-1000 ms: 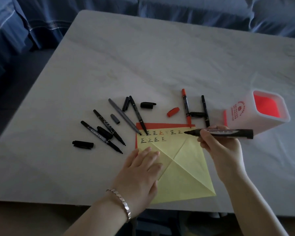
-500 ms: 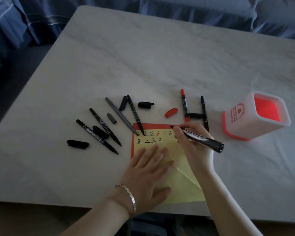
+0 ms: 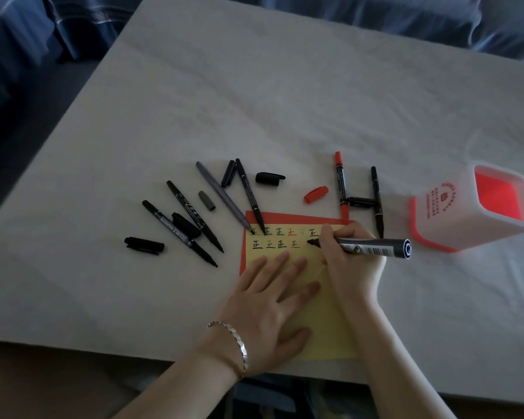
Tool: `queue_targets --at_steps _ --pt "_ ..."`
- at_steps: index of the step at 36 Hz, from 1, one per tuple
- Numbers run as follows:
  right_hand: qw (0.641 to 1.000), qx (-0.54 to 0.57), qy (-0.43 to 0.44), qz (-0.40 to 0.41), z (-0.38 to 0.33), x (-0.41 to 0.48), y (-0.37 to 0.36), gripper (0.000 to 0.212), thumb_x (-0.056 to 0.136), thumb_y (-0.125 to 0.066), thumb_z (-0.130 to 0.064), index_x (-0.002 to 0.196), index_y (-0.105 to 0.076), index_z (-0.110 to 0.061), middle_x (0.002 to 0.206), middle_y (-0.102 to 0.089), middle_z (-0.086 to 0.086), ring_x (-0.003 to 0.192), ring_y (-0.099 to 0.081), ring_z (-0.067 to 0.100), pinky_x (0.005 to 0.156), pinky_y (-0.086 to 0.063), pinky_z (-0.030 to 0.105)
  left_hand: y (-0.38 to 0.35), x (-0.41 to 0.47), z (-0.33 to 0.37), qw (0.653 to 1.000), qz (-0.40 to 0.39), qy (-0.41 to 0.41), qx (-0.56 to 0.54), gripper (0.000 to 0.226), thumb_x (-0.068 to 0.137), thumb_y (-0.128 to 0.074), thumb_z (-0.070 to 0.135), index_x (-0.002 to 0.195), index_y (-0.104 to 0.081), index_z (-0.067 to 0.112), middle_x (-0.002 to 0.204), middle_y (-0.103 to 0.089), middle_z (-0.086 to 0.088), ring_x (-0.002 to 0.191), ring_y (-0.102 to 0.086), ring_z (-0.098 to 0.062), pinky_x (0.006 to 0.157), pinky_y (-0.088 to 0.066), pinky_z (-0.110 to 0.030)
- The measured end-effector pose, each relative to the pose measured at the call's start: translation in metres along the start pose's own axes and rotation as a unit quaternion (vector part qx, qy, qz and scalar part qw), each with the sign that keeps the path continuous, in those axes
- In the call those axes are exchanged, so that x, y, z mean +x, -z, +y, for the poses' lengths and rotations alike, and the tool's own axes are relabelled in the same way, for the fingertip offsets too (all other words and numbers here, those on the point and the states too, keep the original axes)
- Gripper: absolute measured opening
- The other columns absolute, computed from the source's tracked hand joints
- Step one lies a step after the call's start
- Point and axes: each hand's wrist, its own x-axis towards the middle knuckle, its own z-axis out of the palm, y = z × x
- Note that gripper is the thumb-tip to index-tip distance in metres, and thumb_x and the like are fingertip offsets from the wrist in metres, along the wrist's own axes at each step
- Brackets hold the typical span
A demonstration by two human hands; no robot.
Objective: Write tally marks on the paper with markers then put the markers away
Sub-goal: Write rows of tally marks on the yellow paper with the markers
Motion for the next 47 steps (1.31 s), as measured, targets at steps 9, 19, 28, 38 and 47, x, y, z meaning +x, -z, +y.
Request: queue_targets --at_steps 9,19,28,38,47 --pt "1.0 -0.025 0.0 -0.016 0.0 -0.0006 -0.0012 0.034 0.077 -0.069 -0.012 0.052 -0.049 -0.022 0.051 -0.057 0.0 0.051 -0.055 0.01 0.05 -0.039 0.008 -0.0003 0.0003 0.0003 1.0 0.003 0.003 -0.01 0.057 0.078 -0.041 0.056 0.129 -0.045 0.03 0.14 -0.042 -0.003 0.133 -0.025 -0.023 0.106 -0.017 -0.043" --pt "0.999 -0.04 -0.004 0.013 0.0024 0.0001 -0.0018 0.029 0.077 -0.068 -0.015 0.055 -0.05 -0.017 0.049 -0.056 0.003 0.048 -0.052 0.008 0.048 -0.037 0.007 -0.0001 0.0005 0.0005 1.0 0.002 0.004 -0.009 0.056 0.079 -0.04 0.056 0.128 -0.046 0.03 0.14 -0.043 -0.004 0.132 -0.024 -0.023 0.105 -0.017 -0.043" --pt "0.999 -0.031 -0.007 0.01 0.0007 -0.0025 -0.0001 0.035 0.075 -0.067 -0.007 0.05 -0.046 -0.02 0.047 -0.052 -0.001 0.045 -0.052 0.004 0.047 -0.036 0.005 -0.0002 0.0003 0.0012 1.0 0.008 0.004 -0.011 0.056 0.078 -0.041 0.056 0.128 -0.046 0.03 0.14 -0.043 -0.004 0.132 -0.025 -0.023 0.106 -0.017 -0.043" --pt "0.999 -0.039 0.005 0.015 0.0023 -0.0019 -0.0011 0.034 0.075 -0.066 -0.008 0.051 -0.046 -0.018 0.047 -0.051 -0.001 0.046 -0.051 0.003 0.05 -0.036 0.006 0.0005 0.0005 0.0011 1.0 0.008 0.006 -0.016 0.055 0.079 -0.041 0.056 0.127 -0.044 0.031 0.14 -0.043 -0.004 0.132 -0.025 -0.022 0.105 -0.018 -0.043" --pt "1.0 -0.025 0.005 0.003 0.0028 -0.0011 -0.0007 0.036 0.076 -0.067 -0.009 0.05 -0.047 -0.022 0.046 -0.052 -0.006 0.046 -0.051 0.006 0.048 -0.037 0.007 0.0005 0.0008 0.0011 1.0 0.006 0.005 -0.012 0.055 0.079 -0.04 0.056 0.128 -0.046 0.03 0.14 -0.043 -0.004 0.132 -0.025 -0.023 0.105 -0.017 -0.043"
